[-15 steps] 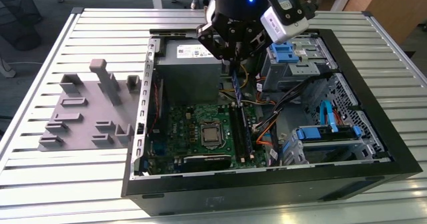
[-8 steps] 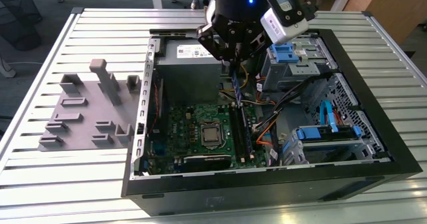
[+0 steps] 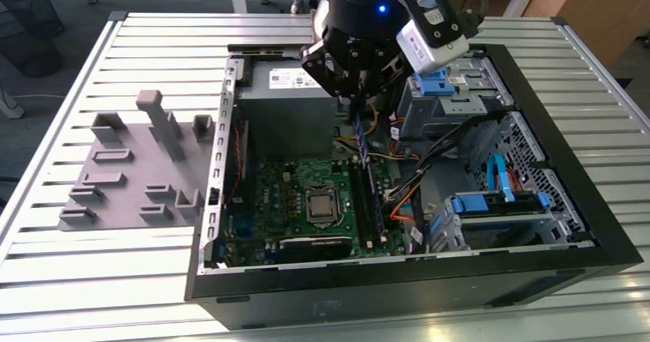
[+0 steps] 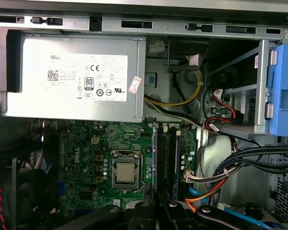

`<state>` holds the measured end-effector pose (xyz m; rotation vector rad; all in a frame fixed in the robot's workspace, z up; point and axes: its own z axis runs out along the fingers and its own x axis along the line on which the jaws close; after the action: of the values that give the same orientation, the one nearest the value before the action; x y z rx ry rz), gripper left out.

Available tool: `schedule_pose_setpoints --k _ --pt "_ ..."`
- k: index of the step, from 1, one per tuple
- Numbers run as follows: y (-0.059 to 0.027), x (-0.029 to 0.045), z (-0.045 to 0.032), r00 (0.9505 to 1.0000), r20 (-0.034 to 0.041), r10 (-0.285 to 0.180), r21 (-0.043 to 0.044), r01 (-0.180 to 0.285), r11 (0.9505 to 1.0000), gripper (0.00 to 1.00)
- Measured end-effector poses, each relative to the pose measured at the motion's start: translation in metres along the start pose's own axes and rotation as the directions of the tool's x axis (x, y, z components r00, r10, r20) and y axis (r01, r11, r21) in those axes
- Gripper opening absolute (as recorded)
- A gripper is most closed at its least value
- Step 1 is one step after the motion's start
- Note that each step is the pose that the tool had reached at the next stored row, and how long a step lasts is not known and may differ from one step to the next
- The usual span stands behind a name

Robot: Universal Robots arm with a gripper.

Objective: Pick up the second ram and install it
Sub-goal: 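Insert the second ram into the second slot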

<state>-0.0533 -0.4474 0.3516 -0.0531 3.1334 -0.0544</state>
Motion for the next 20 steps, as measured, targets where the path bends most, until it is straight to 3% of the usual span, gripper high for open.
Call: schedule_pose_setpoints --k 20 --pt "-0.0011 -0.0001 0.0067 1.0 0.0 0.0 0.0 0.0 1.0 0.14"
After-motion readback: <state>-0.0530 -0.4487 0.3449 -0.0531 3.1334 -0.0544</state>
